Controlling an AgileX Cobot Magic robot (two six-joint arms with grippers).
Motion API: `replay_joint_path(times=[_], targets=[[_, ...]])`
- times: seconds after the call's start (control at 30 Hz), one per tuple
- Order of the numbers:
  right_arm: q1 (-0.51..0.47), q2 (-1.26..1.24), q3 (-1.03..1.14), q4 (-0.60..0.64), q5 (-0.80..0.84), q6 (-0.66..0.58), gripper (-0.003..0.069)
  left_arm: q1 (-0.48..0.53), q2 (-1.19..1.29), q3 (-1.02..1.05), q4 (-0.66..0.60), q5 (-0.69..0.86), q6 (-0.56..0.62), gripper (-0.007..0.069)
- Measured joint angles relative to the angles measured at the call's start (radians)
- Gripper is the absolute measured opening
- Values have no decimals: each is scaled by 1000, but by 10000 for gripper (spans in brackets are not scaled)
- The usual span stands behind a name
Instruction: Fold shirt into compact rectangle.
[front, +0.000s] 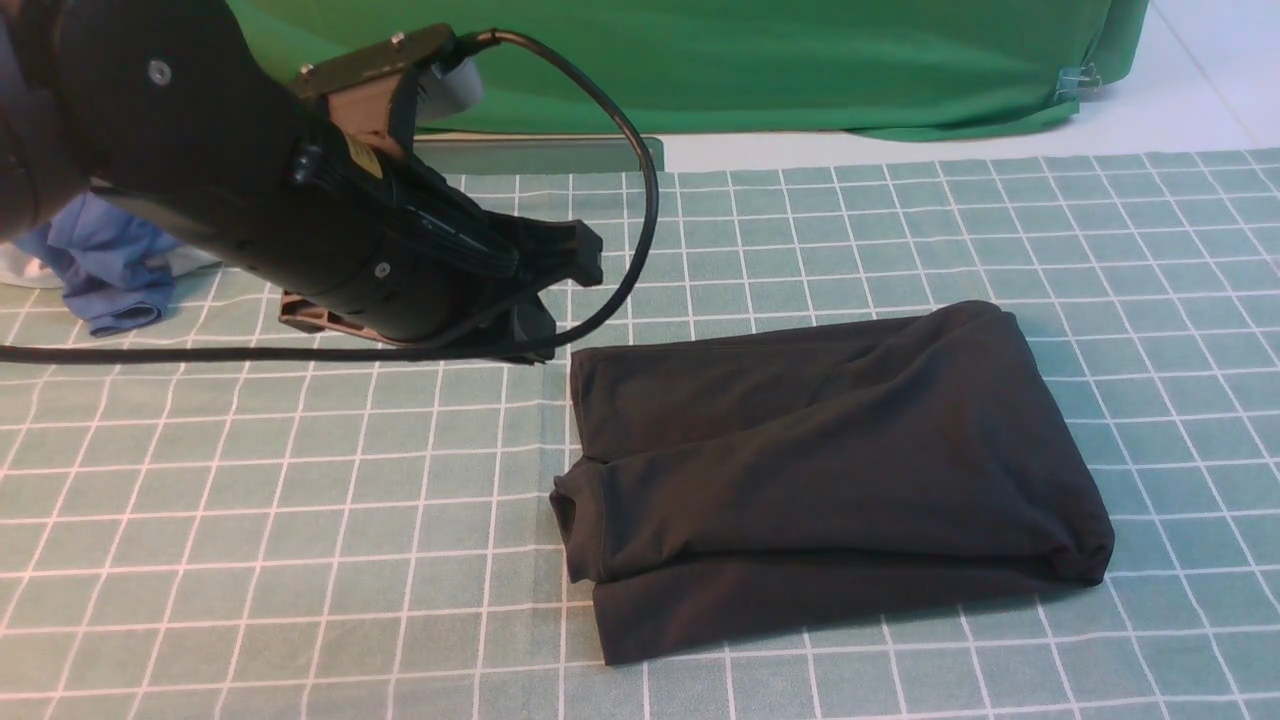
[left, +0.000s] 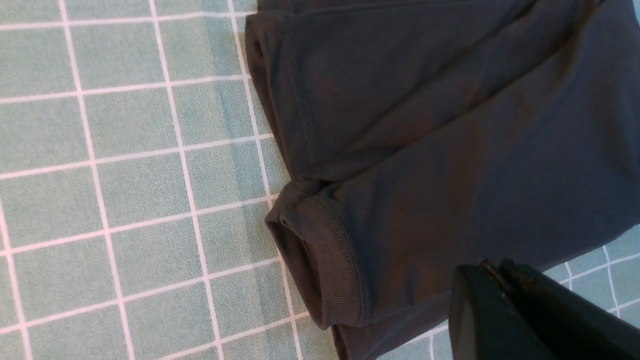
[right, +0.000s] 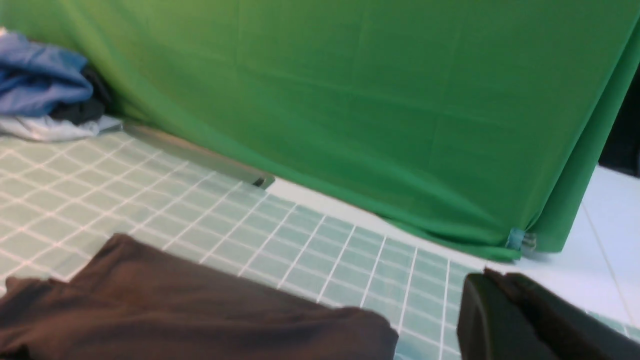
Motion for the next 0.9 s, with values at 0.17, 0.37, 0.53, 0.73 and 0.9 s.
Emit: replay_joint_path(times=[0.17, 0.37, 0.53, 0.73, 0.9], targets=[[0, 0, 0, 0, -52, 0, 25, 0, 0, 0, 1, -18, 0, 15], [0, 0, 0, 0, -86, 0, 31, 0, 0, 0, 1, -32, 0, 15], [0, 0, 0, 0, -87, 0, 36, 0, 0, 0, 8, -42, 0, 15], [0, 0, 1, 1, -90, 0, 52, 0, 0, 0, 11, -42, 0, 15], [-1, -34, 67, 1, -106, 0, 59, 0, 0, 0, 10, -42, -1, 15]])
